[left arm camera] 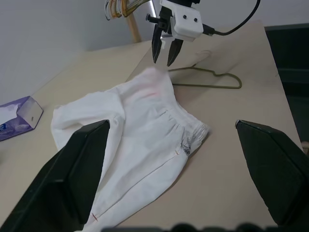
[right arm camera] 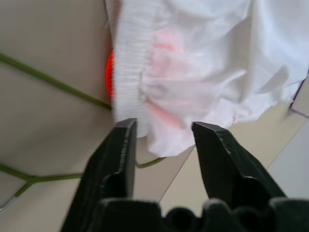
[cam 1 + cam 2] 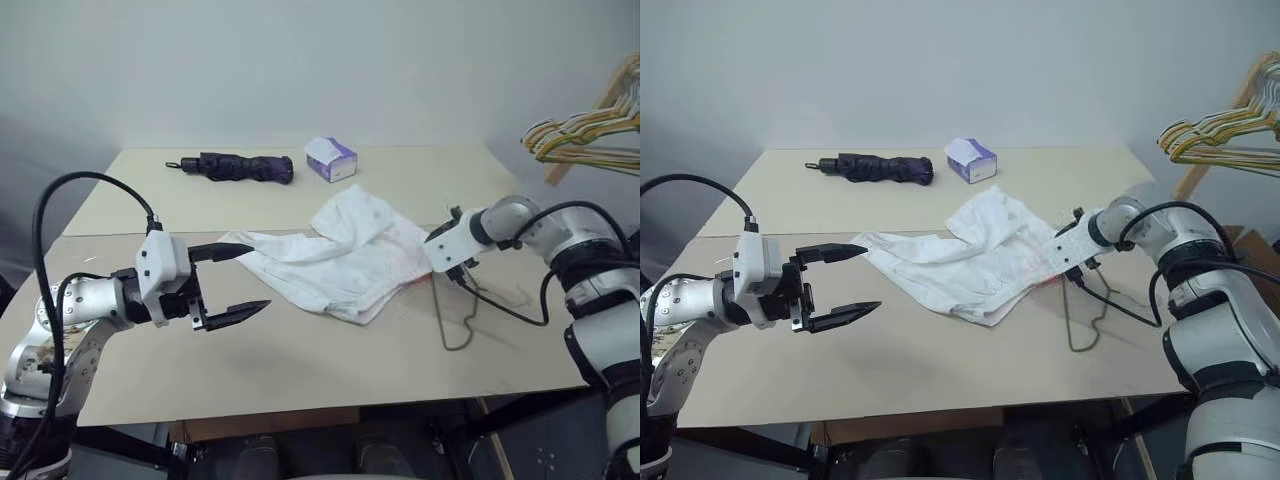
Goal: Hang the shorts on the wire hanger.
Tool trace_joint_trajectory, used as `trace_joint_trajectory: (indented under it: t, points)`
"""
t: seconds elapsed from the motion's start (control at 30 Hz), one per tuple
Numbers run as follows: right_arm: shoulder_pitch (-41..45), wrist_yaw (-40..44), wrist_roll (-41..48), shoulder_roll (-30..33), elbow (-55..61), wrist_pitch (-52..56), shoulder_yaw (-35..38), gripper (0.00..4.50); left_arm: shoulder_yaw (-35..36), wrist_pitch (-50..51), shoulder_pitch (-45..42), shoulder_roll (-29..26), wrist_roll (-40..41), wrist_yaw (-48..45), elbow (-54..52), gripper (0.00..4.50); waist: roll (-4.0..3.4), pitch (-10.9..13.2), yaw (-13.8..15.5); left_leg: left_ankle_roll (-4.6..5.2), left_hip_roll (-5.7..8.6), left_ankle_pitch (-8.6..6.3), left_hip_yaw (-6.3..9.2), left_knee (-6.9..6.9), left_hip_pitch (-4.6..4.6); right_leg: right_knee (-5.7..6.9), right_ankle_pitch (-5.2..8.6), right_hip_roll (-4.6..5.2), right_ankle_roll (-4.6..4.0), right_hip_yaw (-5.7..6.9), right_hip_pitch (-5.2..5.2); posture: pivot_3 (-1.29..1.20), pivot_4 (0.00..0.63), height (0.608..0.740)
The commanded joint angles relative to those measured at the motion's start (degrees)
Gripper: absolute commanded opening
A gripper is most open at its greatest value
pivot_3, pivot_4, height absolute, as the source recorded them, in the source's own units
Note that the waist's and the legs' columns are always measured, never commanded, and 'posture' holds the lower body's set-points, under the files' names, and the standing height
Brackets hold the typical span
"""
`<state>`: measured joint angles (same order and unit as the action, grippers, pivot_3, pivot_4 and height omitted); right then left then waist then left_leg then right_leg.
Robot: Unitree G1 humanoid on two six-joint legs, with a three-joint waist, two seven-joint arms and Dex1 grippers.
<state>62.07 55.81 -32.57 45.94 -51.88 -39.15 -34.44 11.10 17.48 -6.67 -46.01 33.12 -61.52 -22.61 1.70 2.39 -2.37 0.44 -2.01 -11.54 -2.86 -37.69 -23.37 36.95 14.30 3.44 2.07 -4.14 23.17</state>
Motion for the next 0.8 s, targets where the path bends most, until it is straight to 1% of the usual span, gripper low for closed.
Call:
trace_joint_trajectory:
  t: [0.03,0.07,0.1,0.13,0.17,0.2,0.23,0.27,0.33,0.43,0.5,0.53,0.57,0.67,0.73,0.8]
  points:
    - [-4.59,1.68,5.97,2.77,11.43,4.59,6.56,3.62,0.49,-1.16,-0.75,-0.23,-0.07,-0.30,-0.23,4.50,0.00,0.00,-0.12,0.00,-0.01,0.00,0.02,0.00,0.01,0.03,-0.03,-0.01,0.07,0.01,0.00,0.03,0.000,0.740]
    - [-8.54,2.89,9.13,3.31,18.67,8.81,9.09,4.00,0.33,-1.21,-0.83,-0.18,-0.20,-0.33,-0.15,4.50,0.00,0.00,-0.08,0.00,0.00,0.00,0.03,0.00,0.04,0.06,-0.08,-0.01,0.20,0.01,-0.02,0.03,0.000,0.740]
    - [-13.56,4.01,12.75,2.94,28.25,16.36,12.15,4.38,0.20,-1.27,-0.97,-0.22,-0.30,-0.46,-0.03,4.50,0.00,0.00,-0.07,0.00,-0.02,0.00,0.05,0.01,0.03,0.06,-0.11,-0.02,0.27,0.02,-0.02,0.03,0.000,0.740]
    - [-18.46,4.66,15.12,1.43,38.26,26.51,14.93,4.45,0.10,-1.35,-1.20,-0.29,-0.38,-0.69,0.26,4.50,0.01,-0.01,-0.05,0.00,-0.02,0.00,0.06,0.00,0.07,0.11,-0.11,-0.03,0.31,0.01,-0.04,0.02,0.000,0.740]
    - [-21.86,5.15,16.24,0.25,45.51,34.19,16.86,4.45,0.04,-1.41,-1.37,-0.34,-0.42,-0.87,0.47,4.50,0.01,-0.01,-0.13,0.00,-0.04,0.00,0.08,0.02,0.07,0.12,-0.10,-0.05,0.32,0.01,-0.03,0.02,0.000,0.740]
    - [-25.75,6.92,18.20,-1.12,54.53,43.50,17.83,4.45,-0.18,-1.47,-1.75,-0.33,-0.55,-1.00,0.87,4.50,-0.01,-0.01,-0.30,0.00,-0.09,0.00,0.10,0.01,0.09,0.19,-0.09,-0.08,0.30,0.01,-0.04,0.01,0.000,0.740]
    - [-28.76,8.07,18.44,-2.64,62.19,51.99,17.96,4.45,-0.37,-1.52,-2.10,-0.31,-0.65,-1.10,1.22,4.50,-0.06,-0.01,-0.22,0.00,-0.12,0.00,0.08,0.01,0.11,0.23,-0.10,-0.12,0.31,-0.03,-0.01,0.00,0.000,0.740]
    - [-30.66,8.91,18.36,-3.57,67.49,57.99,17.88,4.45,-0.51,-1.54,-2.33,-0.29,-0.73,-1.16,1.45,4.50,-0.11,-0.01,-0.12,0.00,-0.12,0.00,0.08,0.01,0.10,0.24,-0.09,-0.14,0.32,-0.01,0.01,0.00,0.000,0.740]
    - [-32.94,8.86,14.94,-7.10,75.20,69.73,14.15,4.45,-1.00,-1.67,-2.81,-0.11,-0.90,-1.52,1.77,4.50,-0.14,0.01,-0.03,-0.01,-0.10,-0.01,0.07,-0.02,0.10,0.24,0.01,-0.13,0.50,0.02,0.01,-0.01,0.000,0.740]
    - [-32.73,6.57,9.92,-12.57,78.77,84.06,7.17,4.45,-1.39,-1.69,-3.02,0.24,-1.14,-1.82,1.84,4.50,0.00,-0.08,-0.09,-0.03,-0.08,-0.02,0.03,-0.05,0.10,0.15,0.15,-0.08,0.69,0.06,0.01,-0.01,0.000,0.740]
    - [-30.53,4.60,6.44,-16.41,77.59,92.52,2.04,4.45,-1.35,-1.61,-2.91,0.42,-1.26,-1.86,1.77,4.50,0.03,-0.10,-0.12,-0.11,-0.08,-0.06,0.02,-0.05,0.08,0.14,0.20,-0.06,0.59,0.09,0.04,-0.01,0.000,0.740]
    - [-29.37,3.97,5.27,-17.78,76.94,95.63,-0.16,4.45,-1.33,-1.64,-2.81,0.49,-1.36,-1.84,1.74,4.50,0.03,-0.09,-0.15,-0.31,-0.07,-0.19,0.01,-0.05,0.06,0.14,0.22,-0.05,0.49,0.08,0.06,-0.01,0.000,0.740]
    - [-28.01,3.53,4.38,-18.96,76.30,98.87,-2.34,4.45,-1.34,-1.71,-2.70,0.57,-1.49,-1.78,1.69,4.50,0.02,-0.09,-0.18,-0.30,-0.06,-0.18,0.00,-0.05,0.03,0.17,0.12,-0.04,0.34,0.08,0.09,-0.01,0.000,0.740]
    - [-24.48,1.89,2.35,-21.33,74.03,105.50,-8.79,4.45,-1.20,-1.78,-2.38,0.93,-1.76,-1.05,1.32,4.50,0.02,-0.09,-0.23,-0.26,-0.06,-0.15,0.01,-0.05,-0.01,0.17,-0.08,-0.06,0.32,0.10,0.12,-0.01,0.000,0.740]
    - [-22.77,0.28,0.59,-21.74,71.75,107.14,-13.36,4.45,-1.05,-1.85,-2.24,1.13,-1.95,-0.51,1.13,4.50,0.03,-0.09,-0.27,-0.25,-0.05,-0.15,0.01,-0.05,-0.03,0.16,-0.08,-0.05,0.33,0.10,0.12,-0.01,0.000,0.740]
    - [-21.62,-1.38,-0.81,-21.72,69.46,106.80,-16.61,4.05,-0.99,-1.89,-2.14,1.18,-2.05,-0.16,0.91,4.50,0.03,-0.10,-0.16,-0.26,-0.05,-0.16,0.02,-0.05,-0.02,0.15,-0.07,-0.05,0.34,0.13,0.11,-0.01,0.000,0.740]
